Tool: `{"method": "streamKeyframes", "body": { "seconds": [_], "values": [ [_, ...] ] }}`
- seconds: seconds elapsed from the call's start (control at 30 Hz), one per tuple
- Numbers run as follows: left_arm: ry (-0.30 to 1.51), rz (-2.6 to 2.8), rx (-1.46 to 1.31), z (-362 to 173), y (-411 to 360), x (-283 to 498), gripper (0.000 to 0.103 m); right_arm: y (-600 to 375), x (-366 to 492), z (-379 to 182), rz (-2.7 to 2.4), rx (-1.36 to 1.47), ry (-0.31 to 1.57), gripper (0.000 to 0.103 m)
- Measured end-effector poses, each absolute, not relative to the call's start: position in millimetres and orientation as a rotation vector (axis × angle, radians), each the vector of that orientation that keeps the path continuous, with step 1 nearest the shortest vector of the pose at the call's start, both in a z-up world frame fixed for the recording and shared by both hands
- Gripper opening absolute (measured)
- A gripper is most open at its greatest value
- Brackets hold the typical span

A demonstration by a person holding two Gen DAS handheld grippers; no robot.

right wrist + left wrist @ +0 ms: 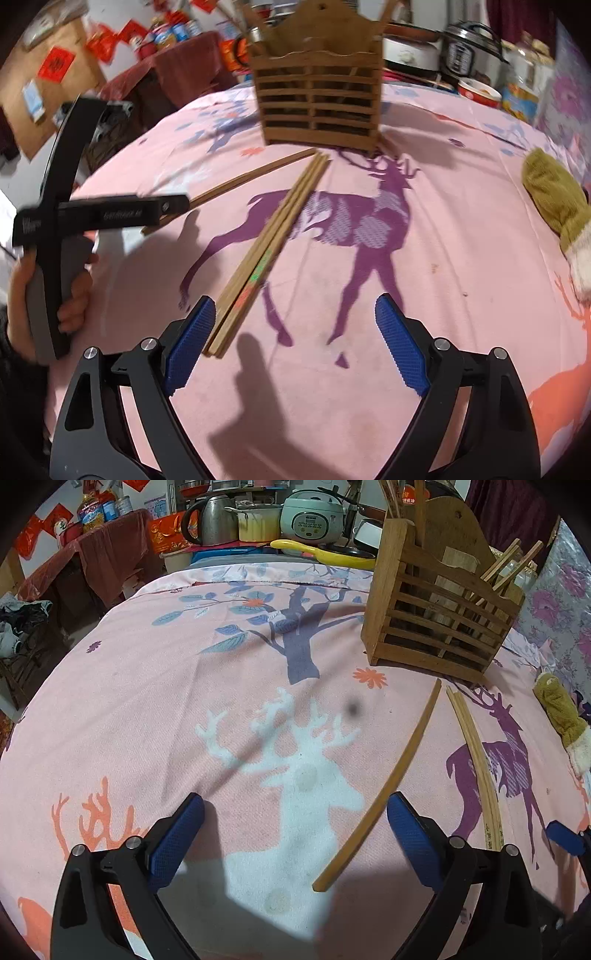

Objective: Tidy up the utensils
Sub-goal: 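Move both tools back down to the remaining chopsticks, then close the left tool on a bamboo chopstick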

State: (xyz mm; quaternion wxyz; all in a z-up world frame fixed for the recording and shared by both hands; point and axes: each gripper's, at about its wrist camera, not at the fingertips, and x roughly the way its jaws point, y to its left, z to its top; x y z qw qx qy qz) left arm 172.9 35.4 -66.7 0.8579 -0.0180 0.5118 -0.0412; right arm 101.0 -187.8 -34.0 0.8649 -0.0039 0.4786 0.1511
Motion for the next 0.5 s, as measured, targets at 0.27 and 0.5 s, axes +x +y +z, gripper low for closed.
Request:
{"method": "streamKeyframes", "body": {
  "seconds": [0.27,0.5],
  "values": [
    [1.079,-0.071,0.014,-69.2,28.9,172.1,0.097,-194.5,102.8,-38.2,0.126,-0.158,0.985,0.083],
    [1.080,-0.072,0.017,-69.9,29.4,172.6,0.097,-212.5,101.5,-26.1,0.227,0.004,0.968,0.070]
  ]
}}
